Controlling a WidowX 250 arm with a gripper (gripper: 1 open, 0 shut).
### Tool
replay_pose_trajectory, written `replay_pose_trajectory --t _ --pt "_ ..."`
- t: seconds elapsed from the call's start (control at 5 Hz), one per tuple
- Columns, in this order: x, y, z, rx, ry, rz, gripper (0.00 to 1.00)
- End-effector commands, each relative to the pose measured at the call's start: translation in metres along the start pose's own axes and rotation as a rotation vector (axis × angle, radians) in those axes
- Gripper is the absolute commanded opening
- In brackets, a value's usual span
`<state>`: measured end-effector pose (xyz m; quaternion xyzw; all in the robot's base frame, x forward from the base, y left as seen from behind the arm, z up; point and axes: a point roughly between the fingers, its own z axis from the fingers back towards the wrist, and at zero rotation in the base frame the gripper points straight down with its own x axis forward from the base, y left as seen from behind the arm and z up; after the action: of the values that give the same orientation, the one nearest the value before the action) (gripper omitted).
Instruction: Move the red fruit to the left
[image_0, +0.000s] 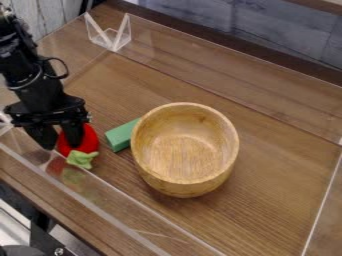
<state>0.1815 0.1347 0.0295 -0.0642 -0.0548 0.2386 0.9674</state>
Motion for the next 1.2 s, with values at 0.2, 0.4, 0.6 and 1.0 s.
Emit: replay_pose_trajectory --t 0.2,0.4,0.6,1.0 --pt "0.003 -0.025 0.006 0.026 -0.069 0.121 0.00" --pt "0.002 -0.024 0.009 0.017 -0.086 0.039 1.00" --pt "0.002 -0.023 0.012 0.010 -0.091 -0.032 0.00" --pt "0.015 -0.023 0.019 0.016 -0.104 -0.036 0.00"
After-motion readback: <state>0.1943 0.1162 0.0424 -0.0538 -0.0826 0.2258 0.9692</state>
